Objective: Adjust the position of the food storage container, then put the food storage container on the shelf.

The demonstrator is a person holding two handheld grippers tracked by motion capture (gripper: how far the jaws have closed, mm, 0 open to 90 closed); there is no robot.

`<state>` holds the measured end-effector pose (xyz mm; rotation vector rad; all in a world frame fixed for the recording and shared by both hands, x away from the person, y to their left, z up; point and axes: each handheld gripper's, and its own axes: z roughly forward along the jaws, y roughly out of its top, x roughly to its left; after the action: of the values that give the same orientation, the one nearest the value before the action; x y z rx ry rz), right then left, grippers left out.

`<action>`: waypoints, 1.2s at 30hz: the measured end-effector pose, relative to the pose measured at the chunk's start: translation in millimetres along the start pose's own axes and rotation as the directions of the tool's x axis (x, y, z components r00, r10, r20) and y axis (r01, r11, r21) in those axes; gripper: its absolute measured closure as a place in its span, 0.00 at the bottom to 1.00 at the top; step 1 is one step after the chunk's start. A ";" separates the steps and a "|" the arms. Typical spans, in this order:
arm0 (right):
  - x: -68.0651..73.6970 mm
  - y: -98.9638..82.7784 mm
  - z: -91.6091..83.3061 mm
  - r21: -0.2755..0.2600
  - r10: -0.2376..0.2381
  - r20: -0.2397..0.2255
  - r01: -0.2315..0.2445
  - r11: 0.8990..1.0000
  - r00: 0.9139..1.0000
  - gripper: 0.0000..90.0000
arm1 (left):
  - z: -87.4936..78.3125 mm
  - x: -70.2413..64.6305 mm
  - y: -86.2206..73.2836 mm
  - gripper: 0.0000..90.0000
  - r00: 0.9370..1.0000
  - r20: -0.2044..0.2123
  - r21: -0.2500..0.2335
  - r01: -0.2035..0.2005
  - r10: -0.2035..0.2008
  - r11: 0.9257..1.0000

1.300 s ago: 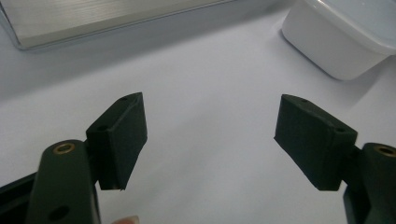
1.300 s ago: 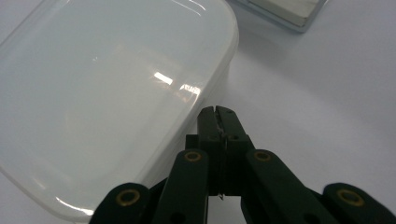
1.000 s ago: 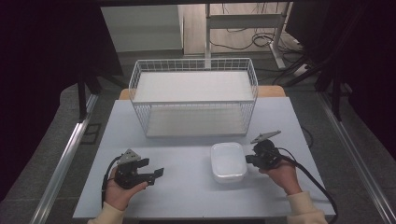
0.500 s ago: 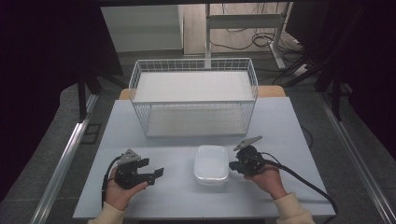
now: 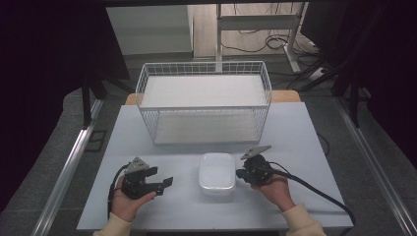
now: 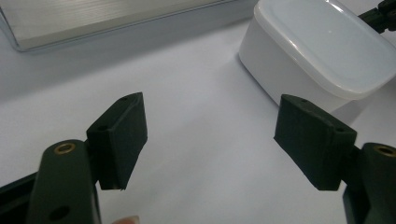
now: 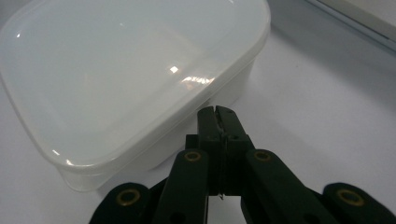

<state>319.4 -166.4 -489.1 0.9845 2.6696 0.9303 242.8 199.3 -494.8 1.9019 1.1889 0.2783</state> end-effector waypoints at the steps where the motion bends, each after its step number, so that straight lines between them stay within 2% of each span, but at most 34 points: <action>1: -0.5 0.1 0.4 -0.005 -0.002 0.003 0.002 1.000 1.000 1.00 | 0.0 -0.2 -0.1 0.27 1.000 0.000 0.000 0.000 0.000 1.000; 5: -0.8 0.0 0.4 -0.008 -0.004 0.005 0.004 1.000 1.000 1.00 | -0.6 -0.6 0.1 0.27 1.000 0.001 -0.002 -0.002 0.002 1.000; 6: -0.4 -0.3 -0.7 -0.004 -0.004 0.018 0.004 1.000 1.000 1.00 | -1.0 -0.5 0.7 0.27 1.000 0.004 -0.005 -0.001 0.001 1.000; 7: 1.8 -1.9 -5.0 -0.008 -0.010 0.059 0.011 1.000 0.998 1.00 | -2.1 -0.6 1.2 0.27 1.000 0.006 -0.008 0.003 -0.003 1.000; 8: 1.8 -1.9 -5.0 -0.008 -0.010 0.059 0.011 1.000 0.998 1.00 | -3.6 -0.1 1.6 0.27 1.000 0.007 -0.016 0.004 -0.004 1.000; 10: 6.6 -4.5 -15.1 -0.044 0.009 0.072 -0.006 0.999 0.997 1.00 | -5.9 1.2 2.0 0.27 1.000 0.009 -0.027 0.009 -0.008 1.000; 11: 10.8 -5.8 -23.3 -0.084 0.029 0.079 -0.022 0.996 0.996 1.00 | -6.7 1.9 2.3 0.27 1.000 0.008 -0.027 0.009 -0.009 1.000; 13: 12.6 -6.3 -26.7 -0.097 0.039 0.077 -0.031 0.995 0.996 1.00 | -7.0 2.4 2.2 0.27 1.000 0.016 -0.031 0.018 -0.017 0.999; 16: 19.7 -8.9 -38.5 -0.148 0.078 0.062 -0.068 0.987 0.995 0.99 | -7.6 2.4 2.1 0.27 1.000 0.025 -0.034 0.017 -0.016 0.999; 19: 22.6 -11.6 -48.0 -0.170 0.070 0.110 -0.051 0.984 0.991 0.90 | -8.4 2.1 1.8 0.27 1.000 0.026 -0.037 0.017 -0.016 0.999; 22: 21.2 -12.1 -56.4 -0.200 0.079 0.145 -0.049 0.979 0.986 0.73 | -8.4 2.5 2.0 0.27 1.000 0.023 -0.038 0.017 -0.017 0.999; 24: 21.5 -11.9 -59.6 -0.232 0.088 0.144 -0.053 0.971 0.986 0.60 | -7.8 2.1 2.2 0.27 1.000 0.024 -0.037 0.019 -0.018 0.999; 26: 21.8 -12.1 -59.2 -0.244 0.099 0.133 -0.064 0.968 0.986 0.53 | -6.9 0.8 2.3 0.27 1.000 0.025 -0.037 0.020 -0.019 0.999; 29: 23.7 -13.9 -54.8 -0.238 0.081 0.132 -0.048 0.970 0.988 0.44 | -6.5 -2.2 2.7 0.27 1.000 0.018 -0.043 0.016 -0.015 0.999; 31: 24.2 -14.2 -51.0 -0.240 0.084 0.112 -0.055 0.969 0.990 0.40 | -7.6 -5.0 3.6 0.27 1.000 0.012 -0.050 0.003 -0.002 0.999; 36: 26.5 -14.1 -47.0 -0.256 0.100 0.062 -0.081 0.963 0.993 0.34 | -8.2 -8.2 6.2 0.27 1.000 0.017 -0.055 0.003 -0.002 0.998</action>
<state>275.7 -181.7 -458.2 1.0648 2.3862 1.1935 237.6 196.0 -483.1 1.8515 1.1602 0.2901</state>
